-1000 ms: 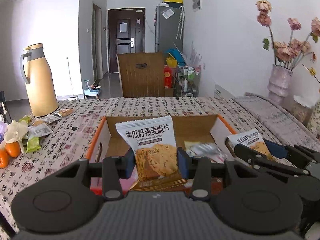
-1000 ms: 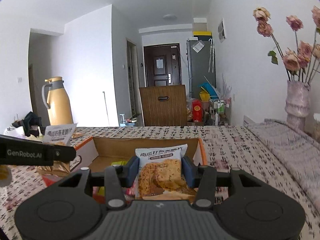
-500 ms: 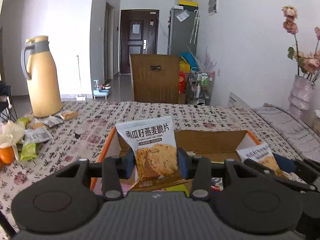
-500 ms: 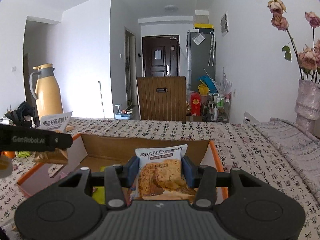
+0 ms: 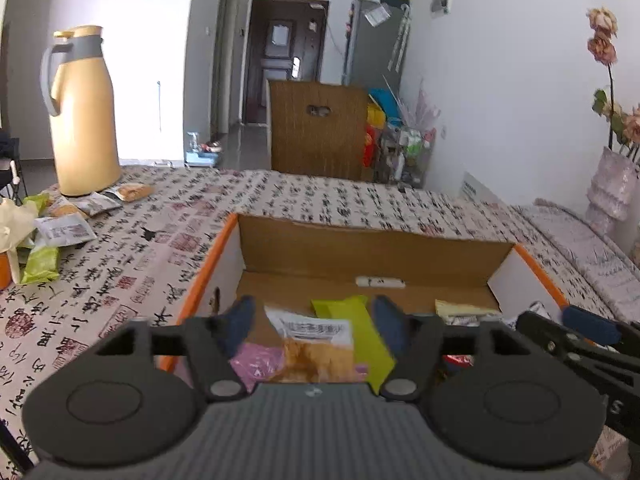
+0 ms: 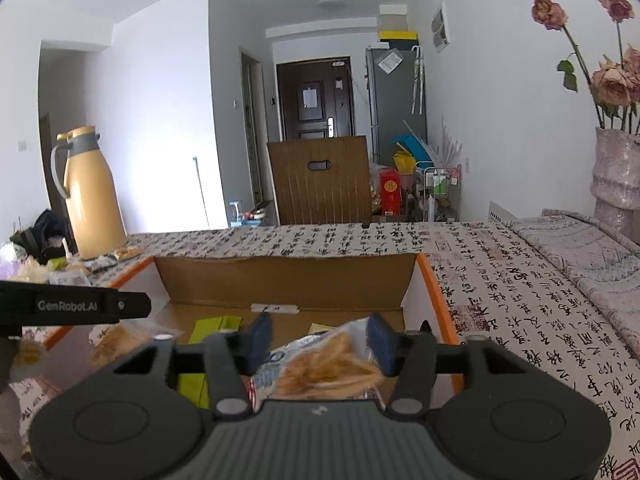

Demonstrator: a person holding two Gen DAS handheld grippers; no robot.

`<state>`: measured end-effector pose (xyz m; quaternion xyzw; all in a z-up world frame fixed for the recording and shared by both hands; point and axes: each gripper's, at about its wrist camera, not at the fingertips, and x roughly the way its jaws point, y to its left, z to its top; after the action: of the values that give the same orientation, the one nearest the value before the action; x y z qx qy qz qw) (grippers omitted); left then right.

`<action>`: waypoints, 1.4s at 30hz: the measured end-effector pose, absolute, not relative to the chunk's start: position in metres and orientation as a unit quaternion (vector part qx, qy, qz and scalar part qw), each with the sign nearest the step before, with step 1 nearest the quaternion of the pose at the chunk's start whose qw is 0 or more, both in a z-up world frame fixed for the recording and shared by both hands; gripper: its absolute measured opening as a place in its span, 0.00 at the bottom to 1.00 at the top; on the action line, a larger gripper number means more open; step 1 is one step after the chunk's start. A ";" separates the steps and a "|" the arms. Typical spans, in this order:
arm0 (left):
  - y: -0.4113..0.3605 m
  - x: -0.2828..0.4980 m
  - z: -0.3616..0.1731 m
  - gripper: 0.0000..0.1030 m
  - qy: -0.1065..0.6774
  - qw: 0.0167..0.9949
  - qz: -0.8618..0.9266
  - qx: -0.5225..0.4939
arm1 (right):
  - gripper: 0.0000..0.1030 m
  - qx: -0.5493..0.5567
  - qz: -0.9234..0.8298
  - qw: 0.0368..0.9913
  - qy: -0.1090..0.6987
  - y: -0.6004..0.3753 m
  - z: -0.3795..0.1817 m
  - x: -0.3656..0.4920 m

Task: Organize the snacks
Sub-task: 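Carry both oat-crisp packets into the box and open both tools, then withdraw both tools from the box back over the snack pile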

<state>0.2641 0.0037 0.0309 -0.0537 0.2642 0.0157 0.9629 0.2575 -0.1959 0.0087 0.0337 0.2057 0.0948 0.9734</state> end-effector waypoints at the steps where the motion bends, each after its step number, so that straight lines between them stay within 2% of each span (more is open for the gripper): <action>1: 0.003 0.262 0.032 0.85 0.258 0.964 0.020 -0.055 | 0.73 0.037 0.093 0.974 0.203 -0.197 0.010 0.257; 2: 0.003 0.260 0.033 0.96 0.252 0.966 0.024 -0.055 | 0.87 0.041 0.090 0.975 0.200 -0.199 0.010 0.256; 3: 0.003 0.259 0.033 1.00 0.246 0.967 0.028 -0.057 | 0.95 0.044 0.089 0.975 0.197 -0.200 0.010 0.255; 5: 0.003 0.257 0.035 1.00 0.238 0.969 0.036 -0.059 | 1.00 0.051 0.089 0.976 0.193 -0.202 0.010 0.255; 26: 0.001 0.249 0.052 1.00 0.232 0.970 0.047 -0.055 | 1.00 0.041 0.079 0.980 0.179 -0.201 0.022 0.250; 42: 0.003 0.189 0.069 1.00 0.219 0.974 0.038 -0.033 | 1.00 0.015 0.083 0.983 0.160 -0.209 0.043 0.190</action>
<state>0.1892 0.0030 0.0693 -0.0327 0.2193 0.0382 0.9744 0.1899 -0.2093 0.0431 0.0155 0.1605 0.0830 0.9834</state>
